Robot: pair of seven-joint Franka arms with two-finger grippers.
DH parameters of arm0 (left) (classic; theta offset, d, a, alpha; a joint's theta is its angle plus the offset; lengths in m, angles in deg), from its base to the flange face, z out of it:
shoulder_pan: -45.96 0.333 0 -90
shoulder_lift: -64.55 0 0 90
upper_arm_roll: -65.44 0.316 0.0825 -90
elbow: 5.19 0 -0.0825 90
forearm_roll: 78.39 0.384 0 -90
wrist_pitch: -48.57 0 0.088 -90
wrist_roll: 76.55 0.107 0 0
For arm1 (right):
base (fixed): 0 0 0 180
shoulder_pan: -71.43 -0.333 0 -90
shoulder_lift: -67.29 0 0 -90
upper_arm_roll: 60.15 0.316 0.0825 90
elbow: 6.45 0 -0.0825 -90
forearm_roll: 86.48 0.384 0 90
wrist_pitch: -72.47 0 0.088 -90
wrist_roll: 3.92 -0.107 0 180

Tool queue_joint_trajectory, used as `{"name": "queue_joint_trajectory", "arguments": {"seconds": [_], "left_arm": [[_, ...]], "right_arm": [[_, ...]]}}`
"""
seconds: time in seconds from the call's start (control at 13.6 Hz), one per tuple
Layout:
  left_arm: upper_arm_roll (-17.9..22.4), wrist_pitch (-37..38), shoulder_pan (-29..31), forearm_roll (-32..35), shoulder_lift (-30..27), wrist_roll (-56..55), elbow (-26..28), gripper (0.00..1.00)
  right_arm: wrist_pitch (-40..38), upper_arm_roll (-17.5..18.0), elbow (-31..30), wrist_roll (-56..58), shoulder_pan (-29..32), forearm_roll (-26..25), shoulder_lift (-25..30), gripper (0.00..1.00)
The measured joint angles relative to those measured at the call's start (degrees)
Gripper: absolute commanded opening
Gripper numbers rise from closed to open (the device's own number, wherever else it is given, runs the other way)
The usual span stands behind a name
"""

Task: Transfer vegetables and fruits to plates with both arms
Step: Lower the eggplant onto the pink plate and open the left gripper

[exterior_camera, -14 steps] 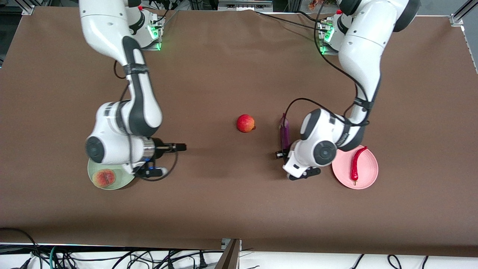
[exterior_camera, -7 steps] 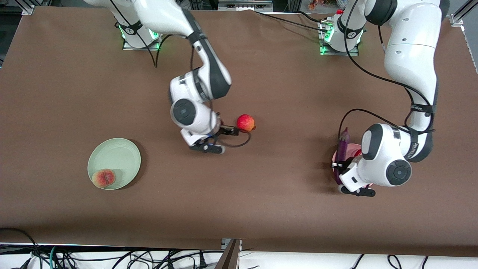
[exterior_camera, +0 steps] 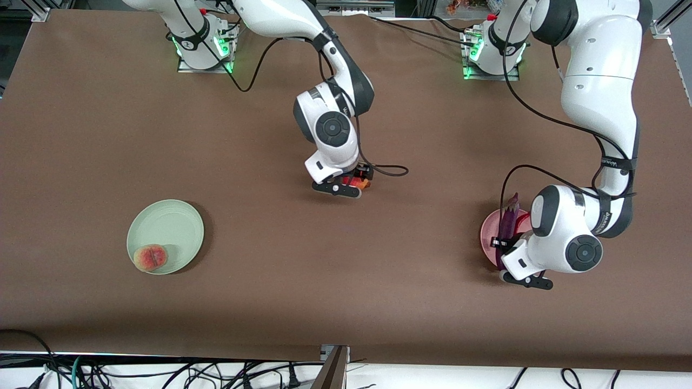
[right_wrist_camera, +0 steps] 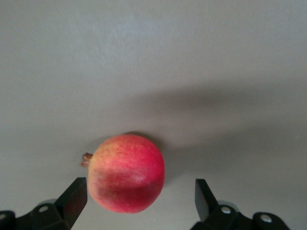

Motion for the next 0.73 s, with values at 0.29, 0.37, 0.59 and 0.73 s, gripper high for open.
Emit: {"name": "queue_joint_trajectory", "arguments": {"seconds": [0.29,0.37,0.59,0.73], "left_arm": [[0.35,-1.46,-0.02,1.45,0.15,0.36,-0.01,1.0],[0.44,-1.59,-0.01,1.45,0.15,0.38,-0.02,1.0],[0.51,-1.75,-0.06,1.45,0.14,0.39,-0.49,1.0],[0.46,-1.47,-0.18,1.45,0.01,0.38,-1.14,1.0]], "right_arm": [[2.49,-0.01,0.0,-1.98,-1.01,-0.2,-1.2,0.99],[2.62,-0.02,0.0,-2.02,-1.01,-0.2,-1.21,0.99],[3.12,-0.04,0.0,-2.72,-1.03,-0.2,-1.22,0.99],[4.23,-0.03,0.0,-3.6,-1.26,-0.21,-1.3,0.99]]}}
